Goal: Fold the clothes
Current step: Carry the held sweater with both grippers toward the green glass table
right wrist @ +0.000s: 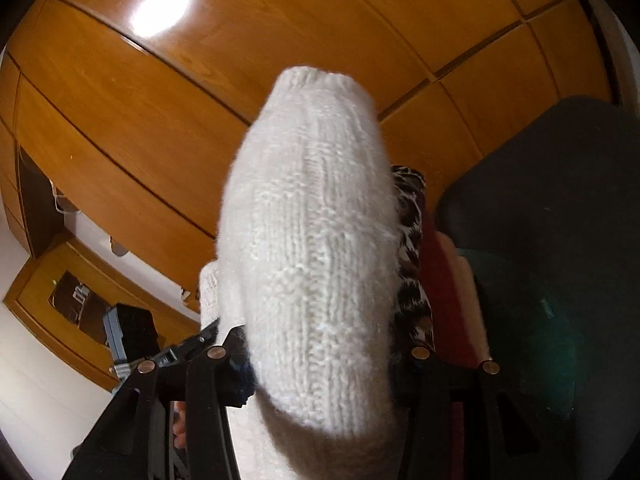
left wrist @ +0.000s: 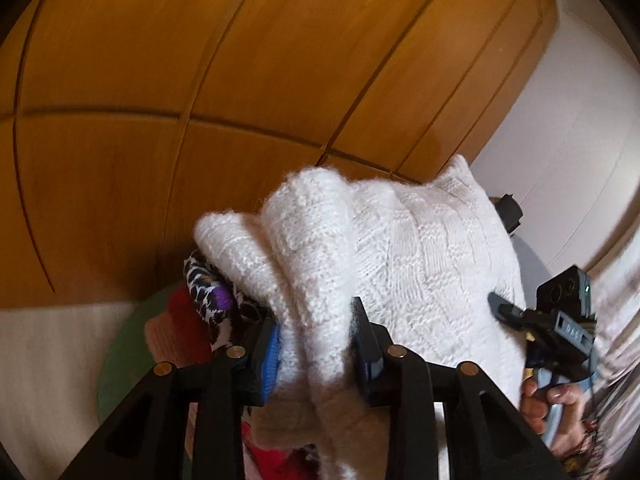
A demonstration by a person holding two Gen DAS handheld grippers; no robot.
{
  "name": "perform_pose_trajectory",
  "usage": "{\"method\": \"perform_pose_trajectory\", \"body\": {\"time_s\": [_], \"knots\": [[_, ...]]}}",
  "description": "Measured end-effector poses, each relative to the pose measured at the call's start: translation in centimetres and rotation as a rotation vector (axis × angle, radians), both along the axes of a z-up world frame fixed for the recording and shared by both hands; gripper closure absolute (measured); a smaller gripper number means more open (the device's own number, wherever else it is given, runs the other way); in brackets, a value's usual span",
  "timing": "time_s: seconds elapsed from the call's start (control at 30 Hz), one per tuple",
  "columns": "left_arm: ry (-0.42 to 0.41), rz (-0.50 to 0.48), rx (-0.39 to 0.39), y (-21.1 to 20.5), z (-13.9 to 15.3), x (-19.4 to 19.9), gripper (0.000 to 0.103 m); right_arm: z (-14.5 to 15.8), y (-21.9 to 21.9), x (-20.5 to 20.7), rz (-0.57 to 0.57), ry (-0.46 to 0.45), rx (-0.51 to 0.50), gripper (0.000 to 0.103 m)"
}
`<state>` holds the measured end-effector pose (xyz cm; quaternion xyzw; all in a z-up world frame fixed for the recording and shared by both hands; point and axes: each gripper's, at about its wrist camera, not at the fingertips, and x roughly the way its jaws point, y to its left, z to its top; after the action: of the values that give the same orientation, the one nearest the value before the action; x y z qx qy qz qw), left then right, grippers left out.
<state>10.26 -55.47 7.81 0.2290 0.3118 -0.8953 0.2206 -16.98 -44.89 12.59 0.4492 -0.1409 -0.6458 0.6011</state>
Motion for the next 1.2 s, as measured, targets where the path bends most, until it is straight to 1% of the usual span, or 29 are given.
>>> {"method": "perform_pose_trajectory", "body": {"time_s": [0.03, 0.07, 0.13, 0.2, 0.27, 0.33, 0.37, 0.43, 0.47, 0.5, 0.57, 0.6, 0.67, 0.73, 0.77, 0.83, 0.9, 0.97, 1.0, 1.1, 1.2], "knots": [[-0.009, 0.004, -0.021, 0.3, 0.7, -0.1, 0.070, -0.4, 0.2, -0.2, -0.006, -0.001, -0.003, 0.054], [-0.019, 0.007, -0.038, 0.3, 1.5, 0.1, 0.070, -0.7, 0.4, -0.4, -0.012, -0.002, -0.005, 0.051], [-0.024, 0.020, -0.063, 0.7, 2.8, 0.9, 0.070, 0.3, 1.1, 0.2, -0.009, 0.019, -0.018, 0.044], [-0.012, 0.064, -0.100, 1.7, 3.9, 2.3, 0.070, 2.1, 2.2, 1.1, -0.031, 0.077, -0.026, 0.039], [-0.017, 0.126, -0.170, 2.9, 5.0, 3.4, 0.070, 4.2, 3.5, 2.1, -0.077, 0.154, -0.038, 0.039], [-0.014, 0.183, -0.270, 4.2, 6.1, 3.7, 0.071, 6.8, 4.5, 3.5, -0.116, 0.286, -0.081, 0.039], [-0.010, 0.209, -0.321, 4.9, 6.8, 3.8, 0.071, 8.3, 4.5, 4.6, -0.118, 0.377, -0.094, 0.039], [0.000, 0.247, -0.423, 6.3, 8.0, 3.3, 0.071, 11.1, 4.0, 6.9, -0.111, 0.555, -0.104, 0.046], [-0.001, 0.251, -0.460, 6.8, 8.5, 2.7, 0.071, 11.9, 3.0, 7.8, -0.095, 0.615, -0.076, 0.052], [-0.012, 0.232, -0.476, 7.2, 8.8, 1.6, 0.071, 12.7, 1.9, 8.7, -0.077, 0.671, -0.045, 0.056], [-0.054, 0.167, -0.471, 7.2, 8.7, -1.3, 0.071, 12.8, -1.0, 8.8, -0.052, 0.714, 0.056, 0.067], [-0.082, 0.143, -0.466, 7.1, 8.5, -2.9, 0.071, 12.4, -2.1, 8.2, -0.050, 0.699, 0.085, 0.068], [-0.167, 0.133, -0.458, 5.9, 7.4, -6.1, 0.071, 11.4, -3.7, 6.6, -0.036, 0.653, 0.125, 0.068], [-0.268, 0.121, -0.414, 4.1, 5.6, -8.9, 0.071, 10.2, -5.5, 4.9, -0.014, 0.598, 0.178, 0.068], [-0.302, 0.118, -0.389, 3.1, 4.7, -9.9, 0.071, 9.5, -6.4, 4.0, -0.002, 0.570, 0.211, 0.068], [-0.321, 0.105, -0.330, 1.5, 3.2, -11.1, 0.071, 7.7, -7.8, 2.4, 0.012, 0.562, 0.302, 0.068], [-0.327, 0.090, -0.269, -0.1, 1.9, -12.1, 0.070, 5.8, -8.9, 1.4, 0.013, 0.579, 0.355, 0.068], [-0.336, 0.079, -0.213, -1.7, 1.0, -12.8, 0.070, 4.6, -9.8, 0.5, 0.010, 0.580, 0.376, 0.068], [-0.344, 0.075, -0.196, -2.2, 0.7, -13.4, 0.070, 4.3, -10.2, 0.1, 0.008, 0.573, 0.384, 0.068], [-0.375, 0.065, -0.169, -3.1, -0.2, -15.7, 0.069, 3.6, -11.8, -0.9, -0.008, 0.575, 0.414, 0.068], [-0.360, 0.065, -0.134, -3.7, -1.2, -16.5, 0.069, 2.7, -12.4, -0.5, -0.047, 0.605, 0.412, 0.068]]}}
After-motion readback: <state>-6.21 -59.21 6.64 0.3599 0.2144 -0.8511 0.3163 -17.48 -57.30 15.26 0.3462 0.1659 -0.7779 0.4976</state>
